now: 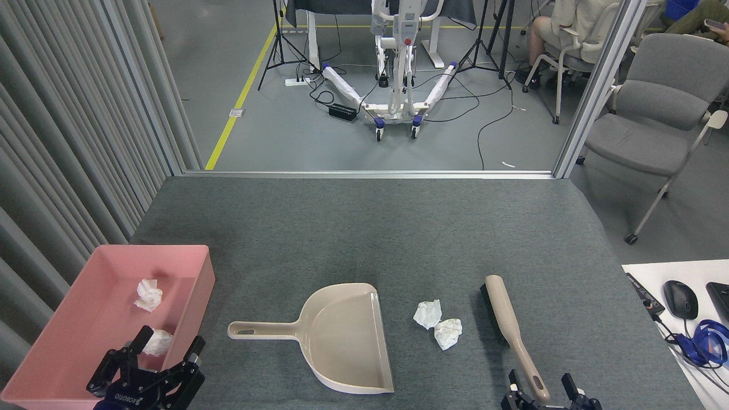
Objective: Sweep and dump garbage into bin
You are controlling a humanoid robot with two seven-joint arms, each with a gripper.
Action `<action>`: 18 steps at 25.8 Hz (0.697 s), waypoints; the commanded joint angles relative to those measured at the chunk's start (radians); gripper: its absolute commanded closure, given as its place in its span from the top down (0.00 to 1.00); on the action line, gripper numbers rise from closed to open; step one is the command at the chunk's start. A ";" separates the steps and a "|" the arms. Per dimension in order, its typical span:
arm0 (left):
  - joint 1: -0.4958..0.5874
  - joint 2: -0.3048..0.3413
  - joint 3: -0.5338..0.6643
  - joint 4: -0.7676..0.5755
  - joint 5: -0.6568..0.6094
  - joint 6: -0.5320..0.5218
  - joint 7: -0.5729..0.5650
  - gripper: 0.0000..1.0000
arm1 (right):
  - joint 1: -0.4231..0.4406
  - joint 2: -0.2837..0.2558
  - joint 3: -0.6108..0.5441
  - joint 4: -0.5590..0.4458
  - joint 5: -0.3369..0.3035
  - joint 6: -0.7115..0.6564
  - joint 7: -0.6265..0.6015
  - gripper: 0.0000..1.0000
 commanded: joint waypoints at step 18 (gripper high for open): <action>0.054 -0.165 -0.155 0.000 0.384 -0.239 0.025 0.98 | -0.040 0.018 0.031 0.043 0.001 0.000 0.000 0.97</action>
